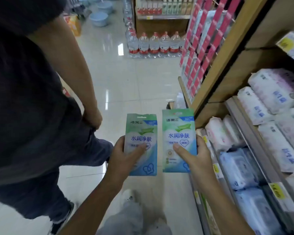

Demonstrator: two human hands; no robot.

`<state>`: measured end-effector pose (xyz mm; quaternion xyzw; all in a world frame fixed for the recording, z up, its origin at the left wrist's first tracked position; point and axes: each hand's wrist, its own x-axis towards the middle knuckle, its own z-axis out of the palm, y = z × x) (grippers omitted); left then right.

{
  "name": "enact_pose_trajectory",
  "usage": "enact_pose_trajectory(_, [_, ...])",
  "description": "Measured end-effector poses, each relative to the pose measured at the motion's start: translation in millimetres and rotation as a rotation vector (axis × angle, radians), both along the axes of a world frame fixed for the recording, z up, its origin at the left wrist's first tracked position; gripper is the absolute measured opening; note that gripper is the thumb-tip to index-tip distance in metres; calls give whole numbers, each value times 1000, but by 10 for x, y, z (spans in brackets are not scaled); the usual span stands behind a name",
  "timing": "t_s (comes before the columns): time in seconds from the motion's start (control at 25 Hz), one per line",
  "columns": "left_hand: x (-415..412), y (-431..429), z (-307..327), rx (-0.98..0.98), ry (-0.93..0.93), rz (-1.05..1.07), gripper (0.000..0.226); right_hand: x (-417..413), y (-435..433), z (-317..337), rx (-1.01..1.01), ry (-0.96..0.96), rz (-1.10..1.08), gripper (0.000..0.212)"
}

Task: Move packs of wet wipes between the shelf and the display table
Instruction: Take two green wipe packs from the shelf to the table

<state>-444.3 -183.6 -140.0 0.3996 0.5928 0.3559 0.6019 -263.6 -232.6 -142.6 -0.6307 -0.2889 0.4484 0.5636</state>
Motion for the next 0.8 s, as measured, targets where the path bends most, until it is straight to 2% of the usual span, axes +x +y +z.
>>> enact_pose_trajectory(0.2, [-615, 516, -55, 56, -42, 118, 41, -556, 825, -54, -2, 14, 161, 28])
enact_pose_trajectory(0.4, [-1202, 1121, -82, 99, -76, 295, 34, -1062, 1485, -199, -51, -17, 306, 28])
enact_pose_trajectory(0.64, [-1847, 1616, -197, 41, -73, 522, 29, -1503, 2239, -406, -155, -50, 469, 27])
enact_pose_trajectory(0.8, [-2215, 2109, -323, -3, -53, 662, 26, -1824, 3066, -523, -199, -66, 591, 27])
